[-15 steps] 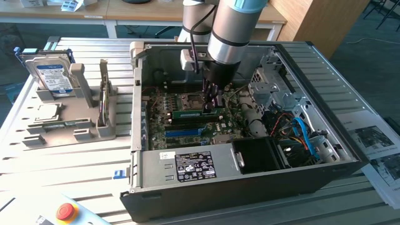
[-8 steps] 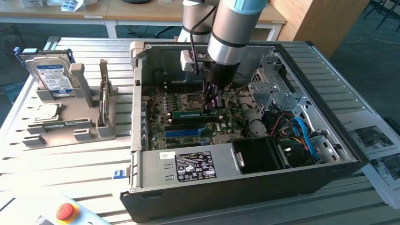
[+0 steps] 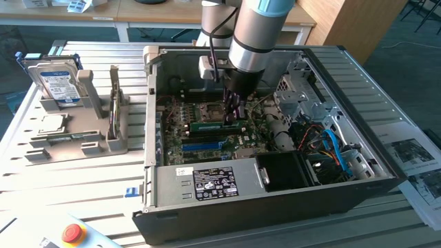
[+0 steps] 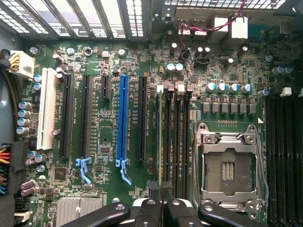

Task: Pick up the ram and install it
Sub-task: 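Insert the ram into the slot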

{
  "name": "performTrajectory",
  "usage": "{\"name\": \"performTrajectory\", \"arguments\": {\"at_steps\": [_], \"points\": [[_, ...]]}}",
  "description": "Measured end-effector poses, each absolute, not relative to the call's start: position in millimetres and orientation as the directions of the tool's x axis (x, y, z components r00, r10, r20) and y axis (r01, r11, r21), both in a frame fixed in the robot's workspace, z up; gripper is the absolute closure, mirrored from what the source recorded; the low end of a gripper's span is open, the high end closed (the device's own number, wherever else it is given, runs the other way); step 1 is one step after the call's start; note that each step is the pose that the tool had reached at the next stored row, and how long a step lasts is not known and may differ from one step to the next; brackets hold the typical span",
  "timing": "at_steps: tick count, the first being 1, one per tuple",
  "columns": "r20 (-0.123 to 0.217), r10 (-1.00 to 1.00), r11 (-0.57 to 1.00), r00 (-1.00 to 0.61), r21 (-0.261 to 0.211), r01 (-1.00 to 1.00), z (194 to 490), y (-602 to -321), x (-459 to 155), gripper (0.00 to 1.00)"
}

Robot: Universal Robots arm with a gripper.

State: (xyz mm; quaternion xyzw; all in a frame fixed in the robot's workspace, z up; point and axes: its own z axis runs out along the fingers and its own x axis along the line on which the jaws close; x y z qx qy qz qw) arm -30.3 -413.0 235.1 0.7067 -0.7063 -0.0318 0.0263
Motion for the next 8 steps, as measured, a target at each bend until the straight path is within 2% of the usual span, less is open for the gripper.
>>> {"name": "performTrajectory", "arguments": {"at_steps": [8], "points": [[-0.008, -1.000, -0.001, 0.000, 0.082, -0.997, 234.5, -413.3, -30.4, 0.88]]}}
